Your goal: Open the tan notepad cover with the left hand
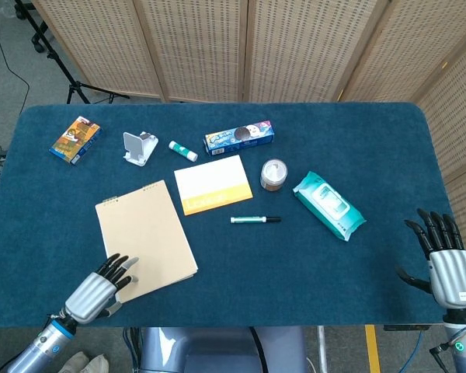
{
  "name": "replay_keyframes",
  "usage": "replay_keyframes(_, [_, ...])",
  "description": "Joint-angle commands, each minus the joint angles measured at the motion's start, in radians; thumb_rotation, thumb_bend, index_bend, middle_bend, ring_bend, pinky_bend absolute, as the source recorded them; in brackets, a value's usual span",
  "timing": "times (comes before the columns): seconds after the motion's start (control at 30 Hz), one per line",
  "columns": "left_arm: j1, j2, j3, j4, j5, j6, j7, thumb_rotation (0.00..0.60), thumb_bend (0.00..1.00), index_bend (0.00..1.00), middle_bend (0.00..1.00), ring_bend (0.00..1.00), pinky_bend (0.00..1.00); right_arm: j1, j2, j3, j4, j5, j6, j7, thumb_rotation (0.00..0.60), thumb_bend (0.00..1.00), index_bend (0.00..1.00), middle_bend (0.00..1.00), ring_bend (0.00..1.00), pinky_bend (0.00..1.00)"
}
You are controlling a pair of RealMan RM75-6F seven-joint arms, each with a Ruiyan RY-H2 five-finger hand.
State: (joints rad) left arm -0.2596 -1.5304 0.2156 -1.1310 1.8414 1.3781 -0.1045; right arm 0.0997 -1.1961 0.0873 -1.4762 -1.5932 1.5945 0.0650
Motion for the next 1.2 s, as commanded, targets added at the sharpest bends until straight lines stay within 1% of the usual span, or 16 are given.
replay_keyframes(0.03, [0.001, 0.000, 0.001, 0.003, -0.001, 0.004, -0.001, 0.600, 0.31, 0.33, 0.00, 0.00, 0.00, 0.000, 0.000, 0.000, 0.000, -0.001, 0.000, 0.000, 0.600, 0.00, 0.17, 0.07, 0.00, 0.00])
replay_keyframes(0.1, [0.002, -0.002, 0.003, 0.006, -0.001, 0.005, -0.001, 0.600, 0.33, 0.35, 0.00, 0.00, 0.00, 0.000, 0.000, -0.001, 0.000, -0.001, 0.000, 0.001, 0.600, 0.00, 0.17, 0.07, 0.00, 0.00])
replay_keyframes(0.2, [0.002, -0.007, 0.003, 0.011, 0.000, 0.008, 0.000, 0.600, 0.36, 0.43, 0.00, 0.00, 0.00, -0.001, 0.002, 0.000, -0.001, 0.000, 0.001, 0.006, 0.600, 0.00, 0.17, 0.07, 0.00, 0.00])
replay_keyframes(0.27, [0.003, -0.010, 0.003, 0.015, 0.000, 0.012, -0.002, 0.600, 0.39, 0.51, 0.00, 0.00, 0.00, -0.001, 0.003, 0.000, -0.001, 0.000, 0.001, 0.008, 0.600, 0.00, 0.17, 0.07, 0.00, 0.00])
replay_keyframes(0.37, [0.004, -0.013, 0.002, 0.018, -0.004, 0.016, -0.010, 0.600, 0.43, 0.61, 0.00, 0.00, 0.00, -0.001, 0.004, 0.000, -0.001, 0.001, 0.001, 0.010, 0.600, 0.00, 0.17, 0.07, 0.00, 0.00])
replay_keyframes(0.57, [0.002, -0.015, 0.002, 0.025, -0.009, 0.017, -0.028, 0.600, 0.44, 0.72, 0.00, 0.00, 0.00, -0.001, 0.006, 0.000, -0.002, 0.001, 0.000, 0.015, 0.600, 0.00, 0.17, 0.07, 0.00, 0.00])
replay_keyframes(0.83, [-0.005, -0.004, 0.019, 0.018, 0.013, 0.032, -0.061, 0.600, 0.44, 0.75, 0.00, 0.00, 0.00, -0.001, 0.007, 0.000, -0.001, 0.000, 0.000, 0.021, 0.600, 0.00, 0.17, 0.07, 0.00, 0.00])
replay_keyframes(1.0, [-0.009, 0.028, 0.053, 0.018, 0.067, 0.091, -0.127, 0.600, 0.44, 0.76, 0.00, 0.00, 0.00, 0.000, 0.006, 0.000, 0.000, 0.001, -0.003, 0.022, 0.600, 0.00, 0.17, 0.07, 0.00, 0.00])
replay_keyframes(1.2, [0.007, 0.057, 0.084, 0.051, 0.100, 0.171, -0.228, 0.600, 0.44, 0.76, 0.00, 0.00, 0.00, -0.001, 0.007, 0.000, -0.003, 0.002, -0.001, 0.021, 0.600, 0.00, 0.17, 0.07, 0.00, 0.00])
